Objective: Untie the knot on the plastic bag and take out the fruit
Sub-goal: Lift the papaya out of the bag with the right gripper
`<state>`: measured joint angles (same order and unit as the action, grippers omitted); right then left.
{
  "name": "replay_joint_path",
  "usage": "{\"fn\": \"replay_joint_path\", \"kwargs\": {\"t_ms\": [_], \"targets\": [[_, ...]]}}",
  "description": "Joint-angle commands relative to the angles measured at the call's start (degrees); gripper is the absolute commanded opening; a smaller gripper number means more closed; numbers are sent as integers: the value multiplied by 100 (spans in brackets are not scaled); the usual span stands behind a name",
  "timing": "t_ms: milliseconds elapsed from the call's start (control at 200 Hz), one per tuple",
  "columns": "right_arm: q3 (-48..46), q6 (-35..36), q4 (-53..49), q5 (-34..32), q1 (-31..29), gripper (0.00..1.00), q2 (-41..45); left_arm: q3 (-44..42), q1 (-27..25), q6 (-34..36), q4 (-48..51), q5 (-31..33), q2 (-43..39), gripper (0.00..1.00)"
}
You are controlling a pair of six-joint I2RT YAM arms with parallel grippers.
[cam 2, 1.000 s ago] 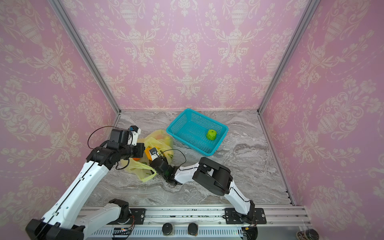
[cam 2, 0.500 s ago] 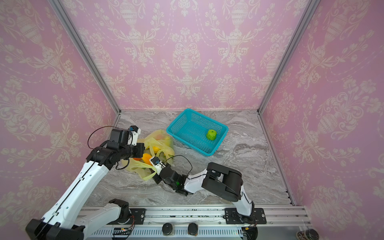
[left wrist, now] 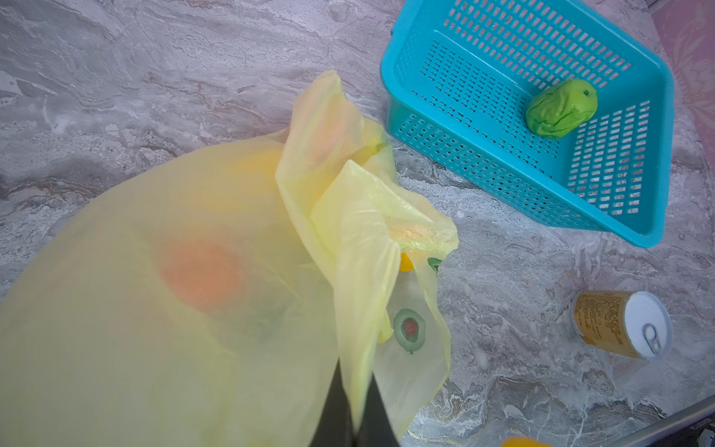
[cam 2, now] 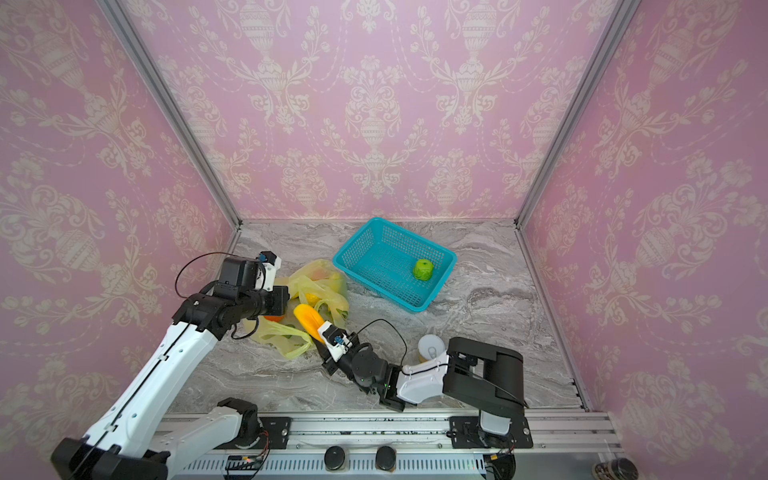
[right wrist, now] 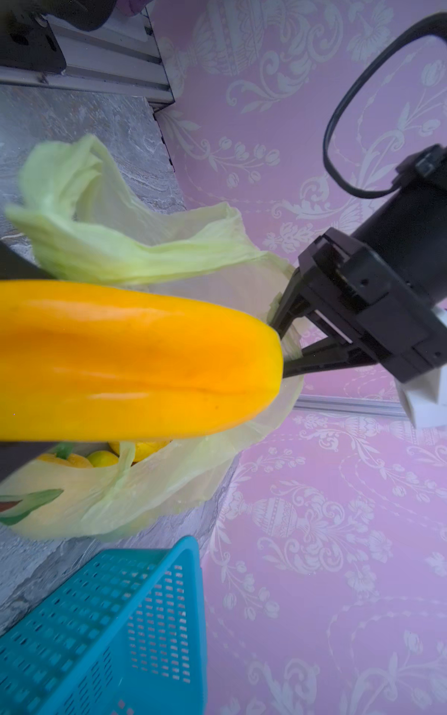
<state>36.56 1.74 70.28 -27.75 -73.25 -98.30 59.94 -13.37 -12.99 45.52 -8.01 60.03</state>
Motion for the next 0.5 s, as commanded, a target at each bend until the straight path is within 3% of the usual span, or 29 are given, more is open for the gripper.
{"fn": "replay_joint_path", "kwargs": {"t_ms": [0, 290, 405, 495], "targets": [[-345, 503, 871, -559, 14, 19, 394, -44, -32, -10, 164, 135, -3, 0], [-992, 1153, 1107, -1255, 234, 16, 1299, -54, -34, -10, 159, 131, 26, 0], [-1175, 879, 965, -1497, 673, 18, 1575, -57, -34, -8, 159, 116, 26, 0], [-1166, 249, 155, -1440, 1156, 17, 1894, -62, -29, -5, 155, 132, 30, 0]]}}
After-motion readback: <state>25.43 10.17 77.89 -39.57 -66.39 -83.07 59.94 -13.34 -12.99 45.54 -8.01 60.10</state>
